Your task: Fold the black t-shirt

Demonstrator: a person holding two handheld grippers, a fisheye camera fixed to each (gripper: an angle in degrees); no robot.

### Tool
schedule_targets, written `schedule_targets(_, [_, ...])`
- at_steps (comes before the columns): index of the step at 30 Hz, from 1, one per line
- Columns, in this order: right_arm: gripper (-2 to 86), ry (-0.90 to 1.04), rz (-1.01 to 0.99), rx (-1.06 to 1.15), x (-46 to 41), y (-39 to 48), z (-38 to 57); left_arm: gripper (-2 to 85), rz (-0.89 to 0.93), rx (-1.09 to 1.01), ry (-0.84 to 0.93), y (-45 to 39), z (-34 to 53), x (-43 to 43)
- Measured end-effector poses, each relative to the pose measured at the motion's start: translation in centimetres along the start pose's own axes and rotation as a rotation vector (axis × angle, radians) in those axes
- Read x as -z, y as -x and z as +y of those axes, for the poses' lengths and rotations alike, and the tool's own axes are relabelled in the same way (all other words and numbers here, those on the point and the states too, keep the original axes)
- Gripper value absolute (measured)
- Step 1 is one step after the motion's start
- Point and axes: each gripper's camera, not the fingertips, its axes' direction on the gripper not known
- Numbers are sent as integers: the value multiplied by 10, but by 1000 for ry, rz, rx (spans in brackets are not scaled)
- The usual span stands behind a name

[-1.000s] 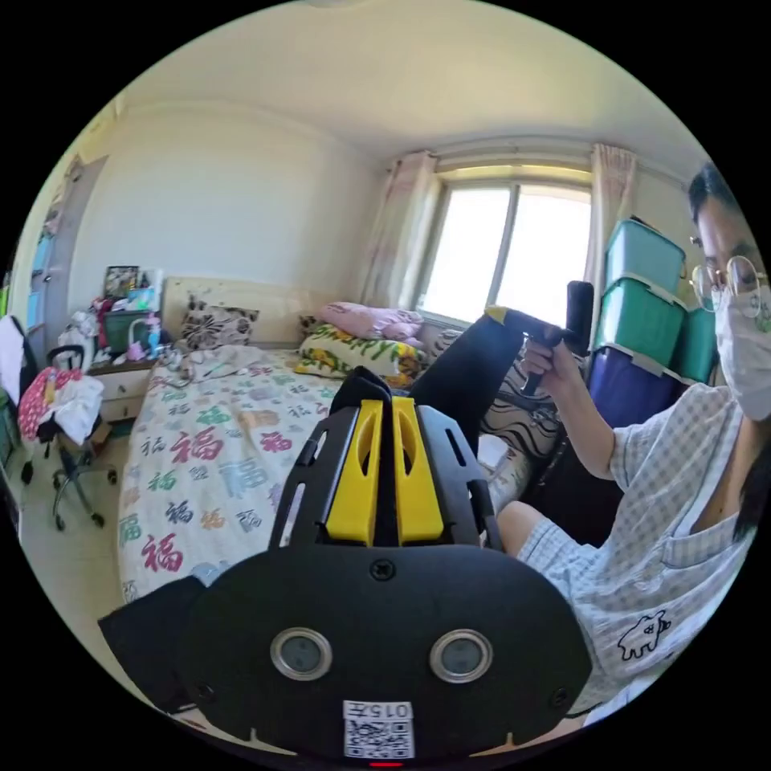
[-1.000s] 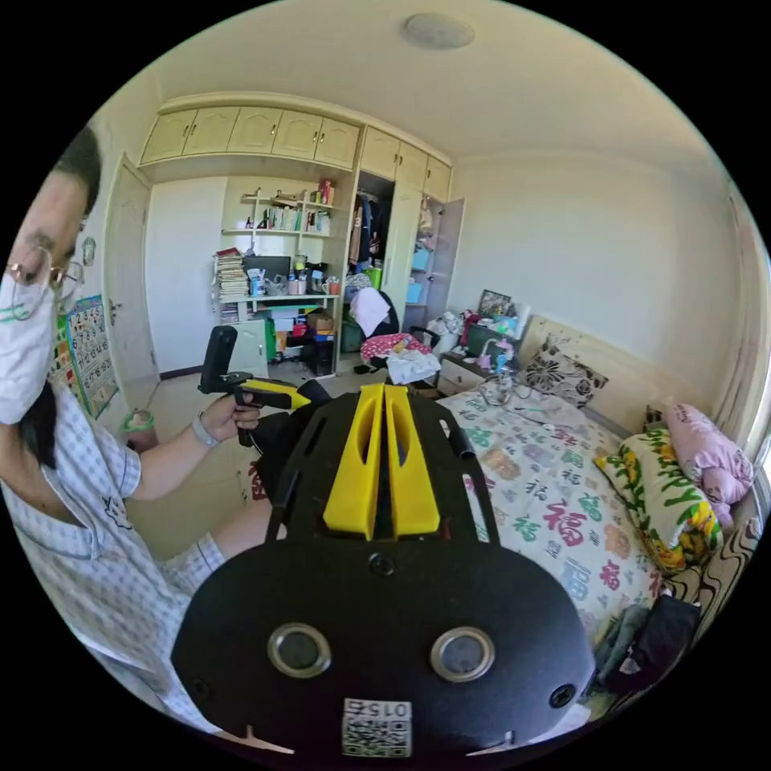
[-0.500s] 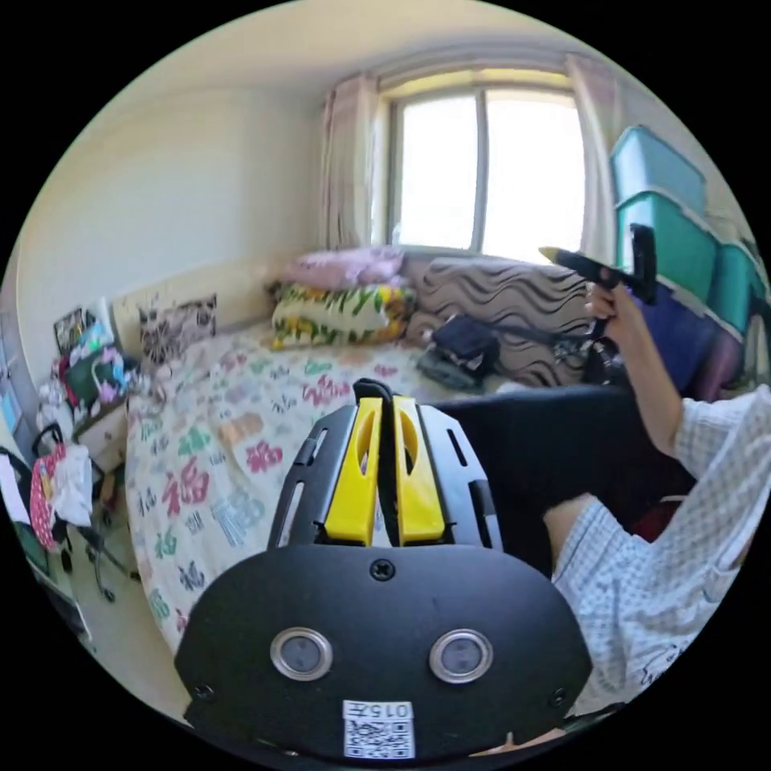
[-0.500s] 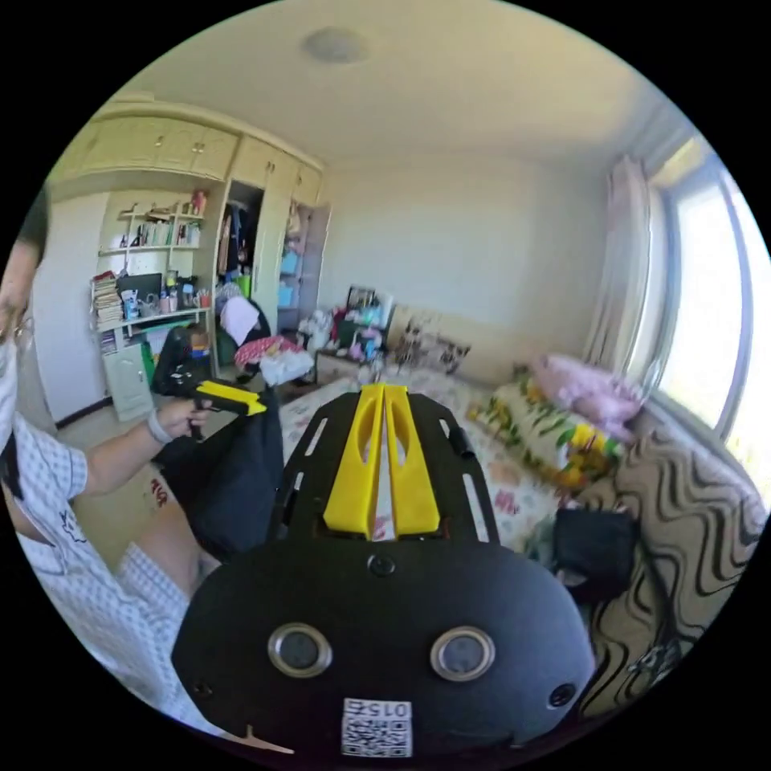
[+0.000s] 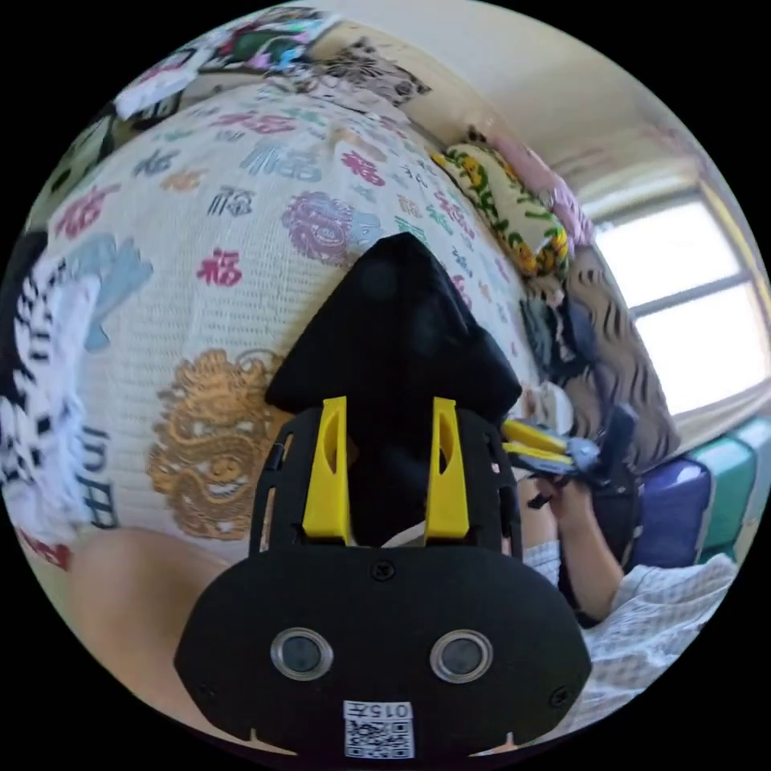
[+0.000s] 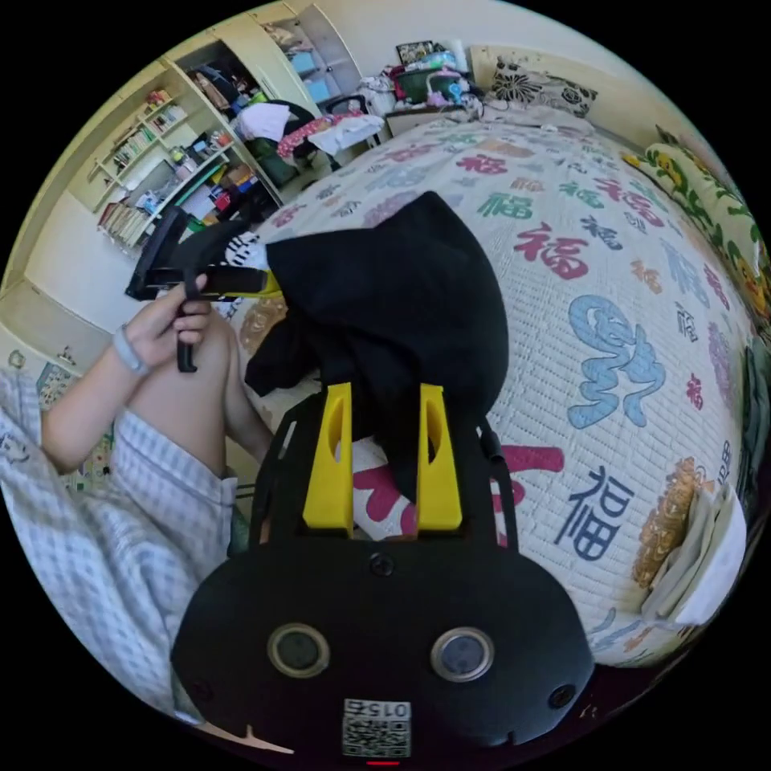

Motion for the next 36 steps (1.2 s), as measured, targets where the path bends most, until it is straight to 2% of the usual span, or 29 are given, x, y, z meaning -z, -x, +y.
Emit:
schedule_targets(4, [25,41,-10,-85,-5,-22,-7,93,64,78,57,2,-15,-26])
schedule_targets(6, [9,-43,-81,-124,24,-42,2,44,102,-13,19,-15,-16,-6])
schedule_targets(9, [-3,-203,-235,-195,80,-75,25,6,278,-138,-63,-50,-18,45])
schedule_targets(13, [-7,-327,-288,-209,144,-95,53,-5,177,-387,-178,-121,-24,130])
schedule_targets(15, [-8,-377,-280,-188,177,-99,70,-7,108,-446,-147,-141,-25,137])
schedule_targets(18, [-7,-367,-223,-235,189,-109,85,-7,28,-439,-101,-152,-16,123])
schedule_targets(21, [-7,-362,-225,-316,188,-126,99,-8,78,-401,-146,-161,-23,124])
schedule_targets(23, [-6,-375,-248,-371,187,-138,104,-8,44,-396,-178,-172,-40,124])
schedule_targets(26, [-2,-338,-199,-456,170,-166,95,-7,-146,-384,-211,-195,-82,104])
schedule_targets(27, [-1,-296,-155,-480,155,-178,86,-6,-259,-351,-177,-200,-99,86])
schedule_targets(28, [0,-261,-131,-490,147,-185,82,-6,-289,-314,-133,-204,-110,71])
schedule_targets(30, [0,-131,-70,-501,120,-195,71,-2,-198,-354,-54,-222,-109,59])
schedule_targets(31, [1,-124,-89,-441,118,-190,69,3,-196,-445,-30,-246,-95,56])
schedule_targets(33, [8,-88,-142,-171,111,-151,67,13,-202,-640,57,-287,-64,43])
schedule_targets(35, [24,-19,-157,5,98,-119,69,28,-113,-851,244,-326,-27,13])
schedule_targets(36, [41,34,-126,97,85,-99,70,43,-83,-961,407,-349,-4,-13])
